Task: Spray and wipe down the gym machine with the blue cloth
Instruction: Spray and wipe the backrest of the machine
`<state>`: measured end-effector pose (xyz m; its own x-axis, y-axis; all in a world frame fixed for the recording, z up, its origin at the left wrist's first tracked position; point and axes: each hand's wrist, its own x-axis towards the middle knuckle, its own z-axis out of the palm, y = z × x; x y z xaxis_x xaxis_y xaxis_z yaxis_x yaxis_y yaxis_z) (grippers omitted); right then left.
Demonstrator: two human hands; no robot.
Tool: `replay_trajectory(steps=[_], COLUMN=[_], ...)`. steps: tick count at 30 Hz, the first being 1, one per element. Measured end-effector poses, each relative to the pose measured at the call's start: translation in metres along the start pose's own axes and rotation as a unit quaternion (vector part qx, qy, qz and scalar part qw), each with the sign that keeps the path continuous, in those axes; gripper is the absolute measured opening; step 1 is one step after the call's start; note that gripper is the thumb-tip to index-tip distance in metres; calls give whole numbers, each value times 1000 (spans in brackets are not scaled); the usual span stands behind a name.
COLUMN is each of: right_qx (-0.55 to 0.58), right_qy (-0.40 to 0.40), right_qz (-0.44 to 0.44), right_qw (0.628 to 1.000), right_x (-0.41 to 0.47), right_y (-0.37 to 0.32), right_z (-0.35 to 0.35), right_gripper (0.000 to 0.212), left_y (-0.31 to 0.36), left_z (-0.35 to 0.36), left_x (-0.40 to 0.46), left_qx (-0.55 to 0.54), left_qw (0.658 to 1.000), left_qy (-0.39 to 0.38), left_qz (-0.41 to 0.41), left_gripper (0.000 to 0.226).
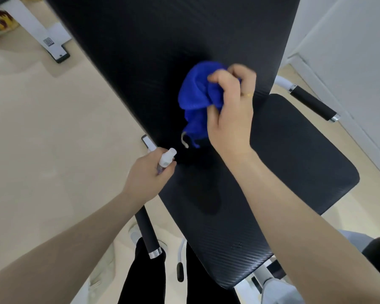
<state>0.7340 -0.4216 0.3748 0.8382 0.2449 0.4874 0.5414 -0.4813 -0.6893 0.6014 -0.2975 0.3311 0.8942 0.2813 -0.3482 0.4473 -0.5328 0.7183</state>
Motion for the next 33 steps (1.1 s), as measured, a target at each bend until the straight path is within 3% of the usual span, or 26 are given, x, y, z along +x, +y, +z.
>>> replay_trajectory(steps=[2,5,7,10,12,16,18,20,23,26,27,29,31,33], right_qx=[-53,-168,-198,-202,-138,-38,-15,-42,-149,-181,-121,48,115,149], right_qy=[15,-30,-129,-255,-204,-20,42,53,-60,-202,-177,-20,122,174], right_qz=[-41,-28,69,303,329,150,103,126,260,446,498,547,463,320], right_qw=[998,985,969,896,912,988,994,990,952,853,840,836,870,919], right_x=[16,-12,-46,-76,-69,-17,10,19,-11,-35,-29,-3,33,64], right_y=[3,33,60,81,77,58,59,70,111,153,159,158,141,117], right_z=[6,19,15,6,5,-8,-11,-9,-9,-18,-22,-27,-40,-49], right_gripper=[36,41,47,46,40,39,37,39,45,40,37,31,26,24], left_y=[3,4,6,12,18,41,53,61,71,80,83,88,94,100], left_z=[-2,-4,-2,4,10,21,27,34,43,49,51,54,59,63], left_x=[0,-1,-3,-4,-4,2,10,19,31,41,43,49,53,57], left_qx=[20,26,16,12,1,12,0,-26,-36,-27,-24,-27,-27,-27], left_qw=[1000,999,999,999,999,998,998,997,996,995,995,995,995,995], left_qy=[-18,-27,-27,-27,-36,-33,-30,-27,-22,-35,-38,-35,-29,-27], left_qz=[0,8,13,14,21,46,49,61,78,88,89,90,90,92], left_gripper=[14,21,34,40,39,34,33,34,38,42,43,43,43,44])
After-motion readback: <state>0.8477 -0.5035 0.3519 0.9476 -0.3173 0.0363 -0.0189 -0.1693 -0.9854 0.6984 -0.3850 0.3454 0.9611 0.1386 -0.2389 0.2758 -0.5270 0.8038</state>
